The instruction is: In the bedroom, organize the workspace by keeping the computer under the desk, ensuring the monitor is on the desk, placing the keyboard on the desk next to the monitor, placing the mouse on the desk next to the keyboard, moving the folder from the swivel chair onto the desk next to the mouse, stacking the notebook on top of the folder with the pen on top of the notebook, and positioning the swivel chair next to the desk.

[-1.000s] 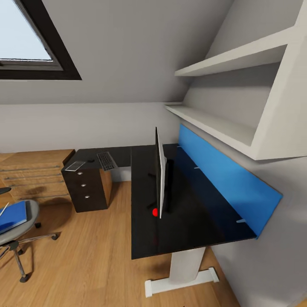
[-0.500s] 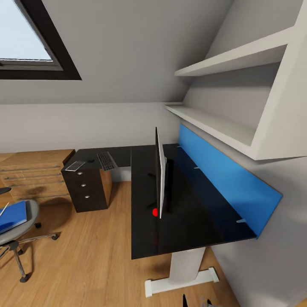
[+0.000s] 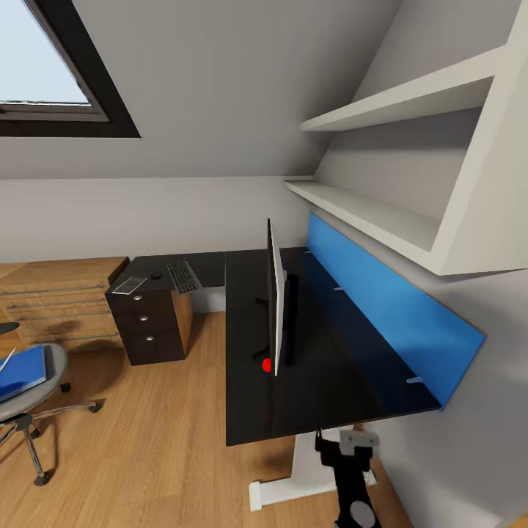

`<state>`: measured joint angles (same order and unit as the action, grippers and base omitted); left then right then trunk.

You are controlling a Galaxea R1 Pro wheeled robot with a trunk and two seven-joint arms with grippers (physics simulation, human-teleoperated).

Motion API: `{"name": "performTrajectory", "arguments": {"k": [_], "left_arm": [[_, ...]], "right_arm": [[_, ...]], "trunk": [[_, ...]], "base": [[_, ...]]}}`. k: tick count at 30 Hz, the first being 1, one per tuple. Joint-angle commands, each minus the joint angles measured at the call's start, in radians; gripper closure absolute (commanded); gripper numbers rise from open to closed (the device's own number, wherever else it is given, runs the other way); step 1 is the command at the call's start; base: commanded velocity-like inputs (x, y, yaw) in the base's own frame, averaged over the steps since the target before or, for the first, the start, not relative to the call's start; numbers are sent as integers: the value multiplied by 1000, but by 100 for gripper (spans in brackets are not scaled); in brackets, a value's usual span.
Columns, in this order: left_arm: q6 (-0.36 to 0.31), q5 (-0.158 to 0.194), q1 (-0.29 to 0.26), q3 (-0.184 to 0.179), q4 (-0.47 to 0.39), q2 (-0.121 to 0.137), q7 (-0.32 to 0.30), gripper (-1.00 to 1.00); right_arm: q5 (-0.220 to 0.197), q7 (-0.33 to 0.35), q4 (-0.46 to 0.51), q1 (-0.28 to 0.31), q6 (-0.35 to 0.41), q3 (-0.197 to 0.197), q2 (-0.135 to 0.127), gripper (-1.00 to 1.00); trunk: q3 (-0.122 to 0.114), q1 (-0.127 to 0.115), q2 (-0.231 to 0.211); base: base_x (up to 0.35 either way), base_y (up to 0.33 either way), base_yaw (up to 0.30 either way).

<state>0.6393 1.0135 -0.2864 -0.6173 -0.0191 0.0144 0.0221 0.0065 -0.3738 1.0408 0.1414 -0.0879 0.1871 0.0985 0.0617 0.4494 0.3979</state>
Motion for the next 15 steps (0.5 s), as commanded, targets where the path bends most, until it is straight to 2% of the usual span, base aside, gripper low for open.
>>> {"name": "performTrajectory", "arguments": {"k": [1,4,7,11,15], "left_arm": [[2,7,0,-8,-1,0,2,-100],[2,7,0,-8,-1,-1,2,-100],[2,7,0,-9,-1,-1,3,-100],[1,7,0,-9,-1,-2,3,-100],[1,7,0,-7,-1,-2,2,-100]], "right_arm": [[23,-7,26,3,9,2,0,-100],[68,-8,51,11,20,2,2,-100],[108,-4,59,58,30,3,4,-100],[120,19,63,122,65,6,7,-100],[124,59,111,167,170,10,19,-100]], "trunk": [[2,1,2],[2,1,2],[2,1,2],[2,1,2],[2,1,2]], "base": [[0,0,0],[0,0,0],[0,0,0],[0,0,0],[0,0,0]]}}
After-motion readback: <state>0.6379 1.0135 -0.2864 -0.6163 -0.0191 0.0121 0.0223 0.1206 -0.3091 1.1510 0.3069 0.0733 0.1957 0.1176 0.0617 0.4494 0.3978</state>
